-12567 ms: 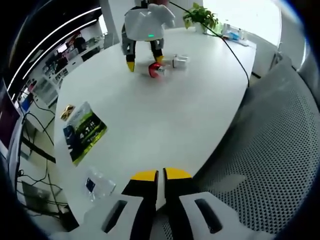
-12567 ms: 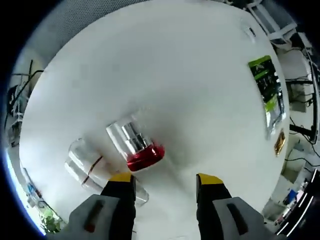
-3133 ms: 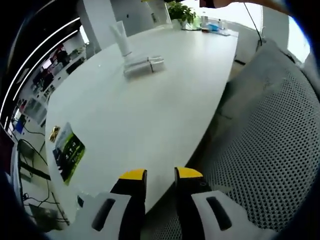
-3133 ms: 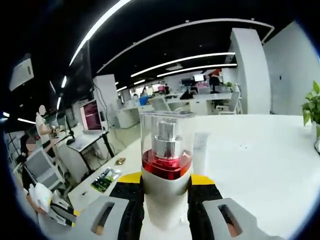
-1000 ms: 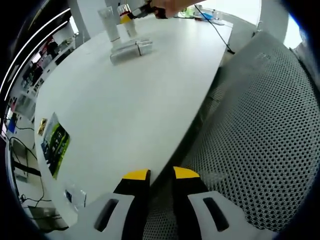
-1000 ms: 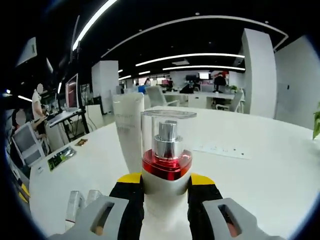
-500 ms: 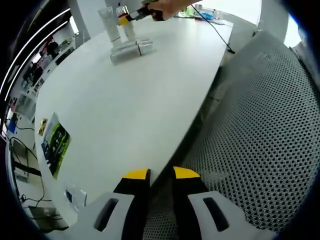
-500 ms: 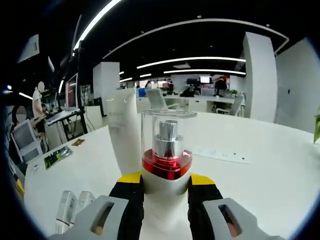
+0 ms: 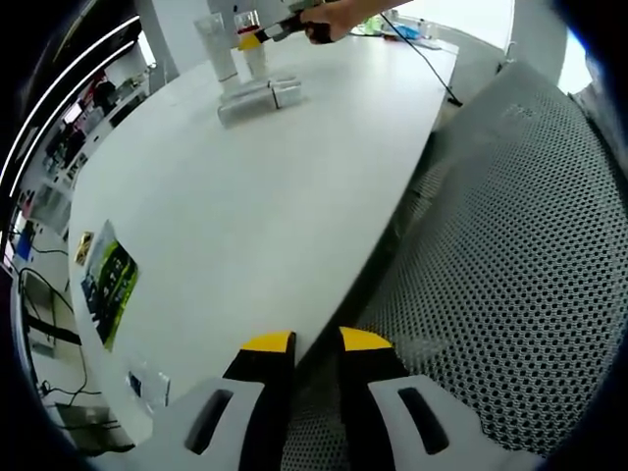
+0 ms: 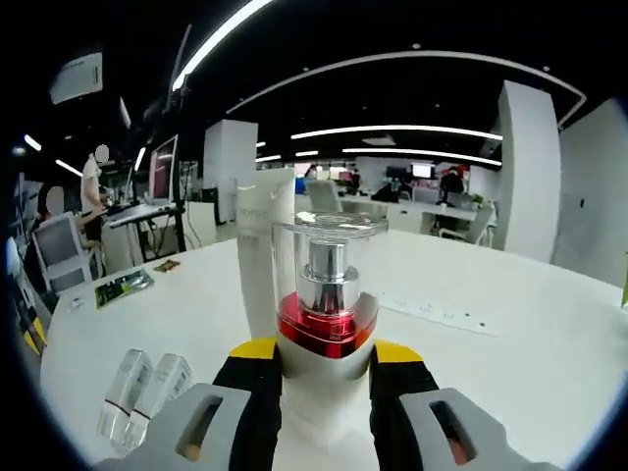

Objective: Arrange the skincare products in the storage area until every visible bottle or jar stands upright without overlapping.

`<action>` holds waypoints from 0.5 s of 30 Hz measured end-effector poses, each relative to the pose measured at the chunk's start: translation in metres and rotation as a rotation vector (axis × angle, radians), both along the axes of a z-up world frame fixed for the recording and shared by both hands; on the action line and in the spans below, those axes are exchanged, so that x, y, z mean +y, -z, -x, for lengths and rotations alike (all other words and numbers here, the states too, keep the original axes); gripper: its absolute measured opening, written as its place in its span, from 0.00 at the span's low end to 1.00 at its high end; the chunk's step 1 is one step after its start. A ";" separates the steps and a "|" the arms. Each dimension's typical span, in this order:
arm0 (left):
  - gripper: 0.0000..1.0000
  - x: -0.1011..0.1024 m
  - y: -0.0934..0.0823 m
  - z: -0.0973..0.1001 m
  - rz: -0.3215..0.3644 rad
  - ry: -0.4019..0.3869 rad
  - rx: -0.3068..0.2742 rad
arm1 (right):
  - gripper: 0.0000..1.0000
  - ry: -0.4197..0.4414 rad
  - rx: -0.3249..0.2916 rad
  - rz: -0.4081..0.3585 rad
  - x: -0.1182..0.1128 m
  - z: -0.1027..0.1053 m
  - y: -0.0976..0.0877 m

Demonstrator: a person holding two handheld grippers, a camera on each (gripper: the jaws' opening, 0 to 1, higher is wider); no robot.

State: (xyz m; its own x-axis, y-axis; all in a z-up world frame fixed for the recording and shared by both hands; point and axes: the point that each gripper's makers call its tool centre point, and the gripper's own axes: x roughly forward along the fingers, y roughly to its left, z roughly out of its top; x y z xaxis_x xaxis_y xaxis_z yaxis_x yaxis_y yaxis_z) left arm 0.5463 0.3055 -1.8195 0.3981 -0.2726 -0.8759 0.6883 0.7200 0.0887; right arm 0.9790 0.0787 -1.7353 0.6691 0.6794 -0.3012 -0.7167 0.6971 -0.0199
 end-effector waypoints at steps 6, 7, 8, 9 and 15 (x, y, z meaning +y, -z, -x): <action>0.12 0.001 0.000 0.000 -0.003 0.000 -0.002 | 0.51 -0.057 0.089 0.060 0.002 0.012 0.014; 0.12 0.001 0.000 0.000 -0.003 -0.002 -0.001 | 0.46 -0.081 0.086 0.077 0.002 0.014 0.015; 0.12 0.001 0.000 0.000 -0.003 -0.002 -0.001 | 0.40 -0.097 0.090 0.067 0.002 0.015 0.014; 0.12 0.001 0.000 0.000 -0.004 -0.002 -0.001 | 0.37 -0.090 0.102 0.062 -0.001 0.014 0.012; 0.12 0.001 0.000 -0.001 -0.004 -0.003 -0.002 | 0.28 -0.161 0.141 0.106 0.000 0.011 0.013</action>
